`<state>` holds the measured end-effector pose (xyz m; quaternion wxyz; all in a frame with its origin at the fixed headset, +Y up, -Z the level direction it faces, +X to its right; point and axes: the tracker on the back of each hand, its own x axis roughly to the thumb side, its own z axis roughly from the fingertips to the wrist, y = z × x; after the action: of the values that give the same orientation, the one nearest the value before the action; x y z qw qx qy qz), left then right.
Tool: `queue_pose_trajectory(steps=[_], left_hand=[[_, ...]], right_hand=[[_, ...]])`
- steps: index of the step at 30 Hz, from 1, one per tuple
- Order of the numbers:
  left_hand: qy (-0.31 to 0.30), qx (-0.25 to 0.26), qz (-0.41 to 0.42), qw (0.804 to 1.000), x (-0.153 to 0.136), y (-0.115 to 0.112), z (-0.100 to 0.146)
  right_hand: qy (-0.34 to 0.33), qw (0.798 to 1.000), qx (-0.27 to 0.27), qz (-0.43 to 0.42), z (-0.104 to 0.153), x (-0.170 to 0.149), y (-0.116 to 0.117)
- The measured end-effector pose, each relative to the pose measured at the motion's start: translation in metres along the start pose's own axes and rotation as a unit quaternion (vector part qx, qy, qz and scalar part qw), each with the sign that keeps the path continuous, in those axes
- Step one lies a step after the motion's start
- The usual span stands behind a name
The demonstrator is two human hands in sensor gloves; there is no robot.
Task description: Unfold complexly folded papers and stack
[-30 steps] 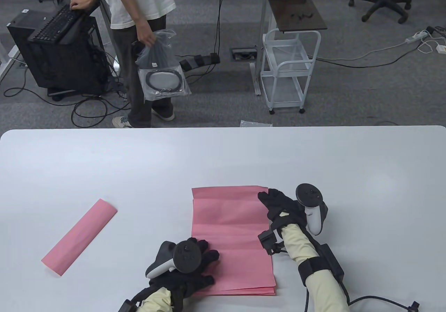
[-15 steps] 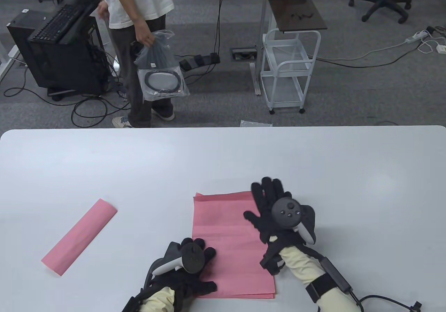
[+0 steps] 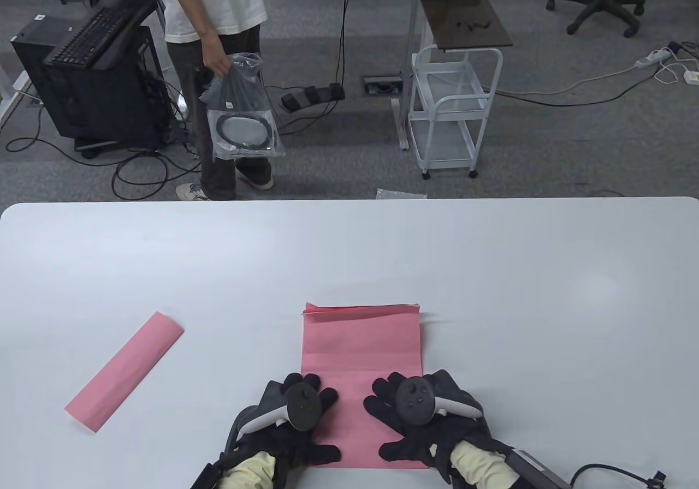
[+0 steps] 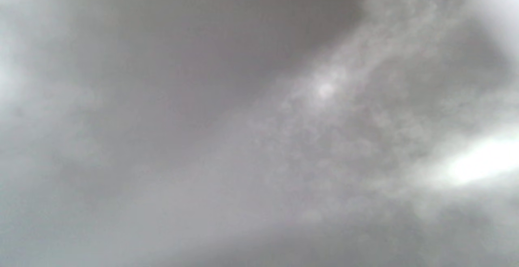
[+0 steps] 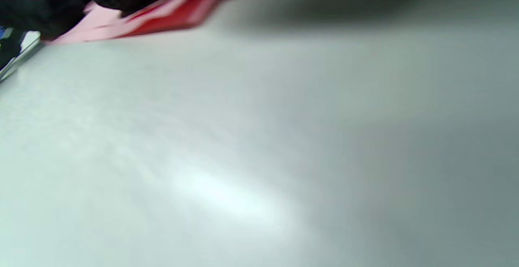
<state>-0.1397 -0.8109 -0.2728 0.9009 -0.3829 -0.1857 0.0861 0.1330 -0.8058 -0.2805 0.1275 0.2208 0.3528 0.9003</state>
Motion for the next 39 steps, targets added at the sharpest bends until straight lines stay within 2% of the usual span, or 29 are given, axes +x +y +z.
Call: queue_pose_trajectory(steps=[4,6,10,12,18,21,27,30,35,37,39], left_hand=[[0.000,0.000,0.000,1.000,0.000,0.000,0.000],[0.000,0.000,0.000,1.000,0.000,0.000,0.000],[-0.001,0.000,-0.001,1.000,0.001,0.000,-0.001],[-0.002,-0.001,-0.001,1.000,0.001,0.000,-0.001],[-0.003,-0.002,-0.002,1.000,0.001,-0.001,-0.001],[-0.005,-0.003,-0.002,1.000,0.001,-0.001,-0.001],[-0.008,-0.004,-0.005,1.000,0.001,-0.001,-0.001],[-0.008,-0.004,-0.006,1.000,0.001,-0.001,-0.002],[-0.007,-0.003,-0.006,1.000,0.001,-0.001,-0.002],[-0.005,-0.004,-0.006,1.000,0.001,-0.001,-0.002],[-0.004,-0.004,-0.005,1.000,0.001,-0.002,-0.002]], right_hand=[[0.029,0.999,-0.012,-0.033,0.017,-0.026,0.001],[0.030,0.999,-0.016,-0.040,0.018,-0.023,0.003],[0.008,0.999,-0.041,0.002,0.018,-0.005,-0.007],[-0.021,0.998,-0.058,0.012,0.011,0.010,-0.011],[-0.040,0.998,0.001,0.038,-0.030,0.043,-0.020],[-0.026,0.999,-0.001,0.035,-0.042,0.034,-0.026],[0.069,0.993,-0.059,-0.071,-0.044,-0.033,-0.061],[0.089,0.988,-0.074,-0.106,-0.042,-0.052,-0.067],[0.089,0.989,-0.076,-0.090,-0.042,-0.047,-0.069],[0.073,0.988,-0.108,-0.080,-0.038,-0.033,-0.073],[0.021,0.990,-0.137,-0.016,-0.035,-0.012,-0.071]])
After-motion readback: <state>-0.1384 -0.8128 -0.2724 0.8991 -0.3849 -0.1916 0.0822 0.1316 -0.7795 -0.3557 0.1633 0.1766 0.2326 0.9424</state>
